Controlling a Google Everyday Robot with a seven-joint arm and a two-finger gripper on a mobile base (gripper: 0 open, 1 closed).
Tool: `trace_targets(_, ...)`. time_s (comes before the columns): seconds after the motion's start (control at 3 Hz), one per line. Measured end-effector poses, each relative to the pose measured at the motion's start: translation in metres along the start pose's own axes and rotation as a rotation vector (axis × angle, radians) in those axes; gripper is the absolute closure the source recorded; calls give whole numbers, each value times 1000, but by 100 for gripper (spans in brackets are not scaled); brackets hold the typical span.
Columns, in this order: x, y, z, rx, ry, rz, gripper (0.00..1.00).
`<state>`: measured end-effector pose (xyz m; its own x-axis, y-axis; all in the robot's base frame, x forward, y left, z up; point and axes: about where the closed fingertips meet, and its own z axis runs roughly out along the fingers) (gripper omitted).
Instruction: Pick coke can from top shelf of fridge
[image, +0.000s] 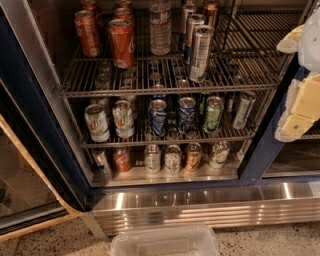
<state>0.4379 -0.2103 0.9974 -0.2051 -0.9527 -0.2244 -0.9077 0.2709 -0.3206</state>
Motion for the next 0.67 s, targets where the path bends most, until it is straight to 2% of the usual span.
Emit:
trace_targets(0.33, 0, 0, 0, 0, 0, 0, 0)
trace_targets(0.67, -23, -5, 11, 17, -82, -20, 0)
